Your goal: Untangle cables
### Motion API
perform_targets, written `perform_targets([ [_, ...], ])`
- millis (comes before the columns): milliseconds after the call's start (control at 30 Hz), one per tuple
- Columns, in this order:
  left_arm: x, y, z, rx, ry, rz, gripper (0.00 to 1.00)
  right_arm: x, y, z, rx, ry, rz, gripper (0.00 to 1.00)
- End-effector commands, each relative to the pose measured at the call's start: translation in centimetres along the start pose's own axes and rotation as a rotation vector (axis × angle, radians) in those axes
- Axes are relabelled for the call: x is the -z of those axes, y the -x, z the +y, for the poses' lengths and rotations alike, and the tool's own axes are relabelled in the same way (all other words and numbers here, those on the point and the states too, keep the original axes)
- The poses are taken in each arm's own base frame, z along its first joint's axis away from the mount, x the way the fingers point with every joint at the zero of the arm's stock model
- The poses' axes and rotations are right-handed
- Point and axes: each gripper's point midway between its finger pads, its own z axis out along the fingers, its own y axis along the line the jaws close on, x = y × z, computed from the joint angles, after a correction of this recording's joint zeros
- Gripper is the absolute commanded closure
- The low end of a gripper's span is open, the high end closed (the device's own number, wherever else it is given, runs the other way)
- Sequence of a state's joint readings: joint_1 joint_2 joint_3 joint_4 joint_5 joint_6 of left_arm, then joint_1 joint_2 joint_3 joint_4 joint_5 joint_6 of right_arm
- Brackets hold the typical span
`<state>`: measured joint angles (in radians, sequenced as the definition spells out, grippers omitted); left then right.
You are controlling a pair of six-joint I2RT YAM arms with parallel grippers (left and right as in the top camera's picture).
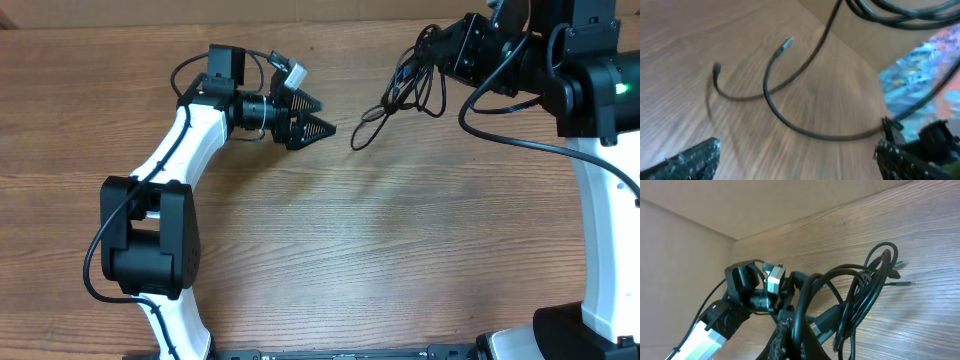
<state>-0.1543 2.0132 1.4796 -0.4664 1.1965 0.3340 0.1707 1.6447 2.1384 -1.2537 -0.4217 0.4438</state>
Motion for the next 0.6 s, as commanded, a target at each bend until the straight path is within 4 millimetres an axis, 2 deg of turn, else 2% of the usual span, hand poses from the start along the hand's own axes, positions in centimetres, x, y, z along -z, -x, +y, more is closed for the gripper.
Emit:
perform_targets([
  [0,-0.2,0.9,-2.3,-0.148,0.077,0.062,0.0,1.9,1.1,0.7,0.031,-0.008,-0.075,0.96],
  [167,-1.7,0.4,-4.0,-0.224,0.212,0.182,0.0,1.8,1.1,0.6,0.03,-0.008,-0.073,0.96],
  [400,-5.1,0.9,-6.7,-0.33,0.165,0.197,0.0,1.8,0.8,0.5,0.025,-0.014,-0.062,0.96],
  [567,-5.3,2.1,-5.3,-0.351,0.264,0.176,0.01,1.8,0.4,0.2,0.016,-0.024,-0.044,0.96],
])
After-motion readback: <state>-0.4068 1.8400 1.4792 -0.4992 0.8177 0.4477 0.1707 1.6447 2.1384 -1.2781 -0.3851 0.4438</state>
